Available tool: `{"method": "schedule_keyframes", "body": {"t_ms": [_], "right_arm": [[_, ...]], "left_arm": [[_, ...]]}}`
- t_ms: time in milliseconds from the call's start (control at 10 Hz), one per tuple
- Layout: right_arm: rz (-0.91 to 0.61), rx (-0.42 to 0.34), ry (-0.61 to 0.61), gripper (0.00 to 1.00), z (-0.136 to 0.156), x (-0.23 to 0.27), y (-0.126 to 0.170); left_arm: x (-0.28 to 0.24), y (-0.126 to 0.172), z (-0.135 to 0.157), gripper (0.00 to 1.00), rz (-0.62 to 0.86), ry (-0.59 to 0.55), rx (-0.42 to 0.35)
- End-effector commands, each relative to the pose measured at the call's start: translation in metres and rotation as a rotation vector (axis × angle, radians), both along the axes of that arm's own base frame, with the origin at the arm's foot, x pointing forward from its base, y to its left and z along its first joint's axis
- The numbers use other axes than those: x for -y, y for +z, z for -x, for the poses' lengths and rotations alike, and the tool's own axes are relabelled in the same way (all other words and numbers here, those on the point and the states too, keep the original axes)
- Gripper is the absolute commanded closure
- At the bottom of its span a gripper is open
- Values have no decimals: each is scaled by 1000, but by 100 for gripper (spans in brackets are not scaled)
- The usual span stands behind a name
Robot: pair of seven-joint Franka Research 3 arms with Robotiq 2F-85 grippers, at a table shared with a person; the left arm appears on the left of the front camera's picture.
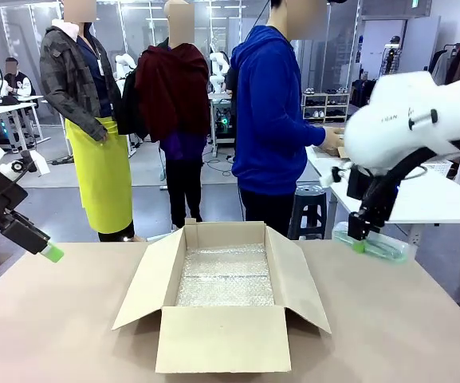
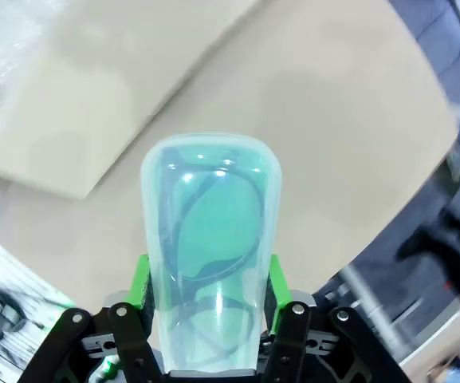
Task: Pack the glasses set securely to prepare it for shipping.
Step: Place the Glasses case inside the Package Box.
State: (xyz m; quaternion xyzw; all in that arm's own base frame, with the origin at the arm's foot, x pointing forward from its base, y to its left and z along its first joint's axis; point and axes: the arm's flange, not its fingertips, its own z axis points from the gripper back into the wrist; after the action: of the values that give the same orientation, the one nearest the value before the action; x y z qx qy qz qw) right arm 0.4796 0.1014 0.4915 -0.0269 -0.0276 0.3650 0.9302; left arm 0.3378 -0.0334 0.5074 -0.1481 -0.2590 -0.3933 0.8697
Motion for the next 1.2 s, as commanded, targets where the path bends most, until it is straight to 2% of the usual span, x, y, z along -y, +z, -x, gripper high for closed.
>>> {"method": "schedule_keyframes", "body": {"t_ms": [0, 100, 200, 500, 700, 800, 1000, 1100], "right_arm": [[58, 42, 520, 64, -8, -29, 9], [26, 99, 612, 64, -13, -64, 23], [72, 110, 645, 64, -22, -97, 27], [131, 81, 742, 64, -59, -194, 24], [137, 75, 762, 64, -88, -249, 1], [74, 74, 753, 64, -103, -262, -16], [19, 104, 718, 64, -128, -285, -62], [41, 122, 713, 64, -138, -293, -82]], "left_arm": [[-2, 1, 0, 0, 16, -13, 4], [-2, 1, 0, 0, 16, -13, 4], [-2, 1, 0, 0, 16, -13, 4], [-2, 1, 0, 0, 16, -13, 4], [-2, 1, 0, 0, 16, -13, 4], [-2, 1, 0, 0, 16, -13, 4], [-2, 1, 0, 0, 16, -13, 4], [-2, 1, 0, 0, 16, -13, 4]]}}
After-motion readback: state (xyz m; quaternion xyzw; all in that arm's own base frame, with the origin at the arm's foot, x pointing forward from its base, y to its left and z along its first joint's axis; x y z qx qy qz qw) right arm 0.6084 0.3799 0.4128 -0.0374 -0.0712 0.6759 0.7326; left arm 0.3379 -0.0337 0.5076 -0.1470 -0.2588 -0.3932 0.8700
